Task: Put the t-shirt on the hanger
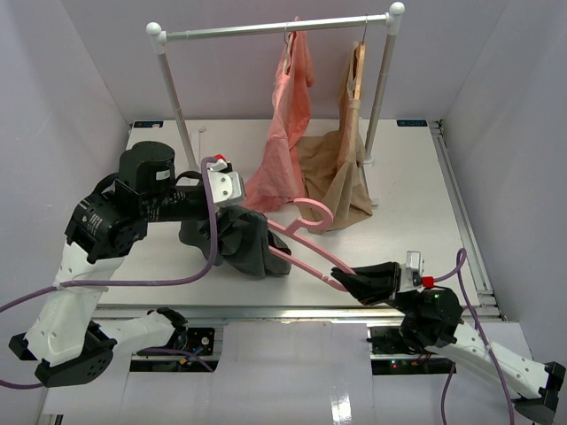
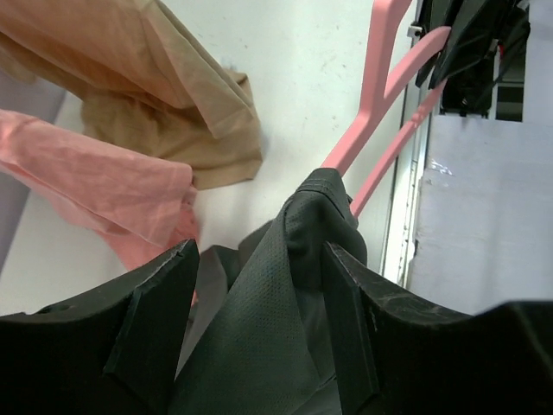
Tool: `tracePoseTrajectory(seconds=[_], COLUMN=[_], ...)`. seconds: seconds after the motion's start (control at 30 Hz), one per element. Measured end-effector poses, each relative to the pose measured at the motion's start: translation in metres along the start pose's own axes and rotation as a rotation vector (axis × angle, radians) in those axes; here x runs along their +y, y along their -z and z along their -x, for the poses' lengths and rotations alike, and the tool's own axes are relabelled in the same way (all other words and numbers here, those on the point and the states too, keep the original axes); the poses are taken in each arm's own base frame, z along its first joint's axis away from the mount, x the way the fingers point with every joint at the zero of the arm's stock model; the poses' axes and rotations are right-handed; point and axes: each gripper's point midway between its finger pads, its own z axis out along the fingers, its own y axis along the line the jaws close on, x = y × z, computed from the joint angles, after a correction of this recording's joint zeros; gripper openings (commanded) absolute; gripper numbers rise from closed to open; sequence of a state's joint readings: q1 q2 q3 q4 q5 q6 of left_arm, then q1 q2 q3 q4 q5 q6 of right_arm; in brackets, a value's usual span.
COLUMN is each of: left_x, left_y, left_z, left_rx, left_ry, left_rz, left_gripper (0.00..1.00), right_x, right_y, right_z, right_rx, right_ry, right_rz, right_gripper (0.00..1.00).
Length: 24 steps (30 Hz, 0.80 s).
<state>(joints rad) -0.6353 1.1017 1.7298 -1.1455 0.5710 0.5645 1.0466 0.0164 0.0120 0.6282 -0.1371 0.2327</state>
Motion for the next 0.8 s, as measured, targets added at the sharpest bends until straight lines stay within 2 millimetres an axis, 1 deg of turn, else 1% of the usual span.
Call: tracePoseTrajectory(seconds=[0.07, 0.1, 0.17, 0.2, 0.27, 0.33, 0.4, 0.43, 0.6, 0.63, 0.73, 0.8], left_x=[-0.003, -0.005, -0.014, -0.021, -0.035, -0.045, -0.051, -0.053, -0.061, -0.062, -0.063, -0.065], left_y=[-0.002, -0.003, -0.007, -0.009, -0.013, -0.016, -0.020, -0.022, -0.031, -0.033, -0.037, -0.039], left_z=[-0.007, -0.011, -0.018, -0.023, -0.030, -0.036, -0.042, -0.044, -0.043, -0.042, -0.042, -0.045], left_rx=[0.020, 0.030, 0.044, 0.049, 0.058, 0.062, 0.066, 0.066, 0.027, 0.020, 0.011, 0.008], left_ry=[0.020, 0.029, 0.057, 0.080, 0.128, 0.168, 0.196, 0.206, 0.238, 0.248, 0.278, 0.292], left_rz=[-0.012, -0.018, -0.065, -0.102, -0.167, -0.213, -0.243, -0.256, -0.313, -0.319, -0.335, -0.340], left_gripper=[0.37, 0.31, 0.20, 0.15, 0.09, 0.13, 0.22, 0.24, 0.27, 0.29, 0.41, 0.51], right_x=[0.001, 0.001, -0.002, -0.005, -0.013, -0.018, -0.019, -0.019, -0.015, -0.016, -0.019, -0.021], right_y=[0.000, 0.000, 0.000, 0.000, 0.001, 0.002, 0.002, 0.002, -0.004, -0.005, -0.008, -0.009], right_z=[-0.003, -0.005, -0.008, -0.011, -0.018, -0.025, -0.030, -0.032, -0.028, -0.027, -0.022, -0.022], right_rx=[0.013, 0.020, 0.033, 0.044, 0.069, 0.098, 0.119, 0.128, 0.146, 0.149, 0.166, 0.183], right_ry=[0.002, 0.003, 0.016, 0.028, 0.051, 0.072, 0.086, 0.091, 0.113, 0.122, 0.146, 0.158], right_rz=[0.009, 0.012, 0.001, -0.014, -0.044, -0.064, -0.062, -0.060, -0.034, -0.037, -0.051, -0.058], right_gripper=[0.08, 0.08, 0.08, 0.08, 0.08, 0.08, 0.08, 0.08, 0.08, 0.08, 0.08, 0.08])
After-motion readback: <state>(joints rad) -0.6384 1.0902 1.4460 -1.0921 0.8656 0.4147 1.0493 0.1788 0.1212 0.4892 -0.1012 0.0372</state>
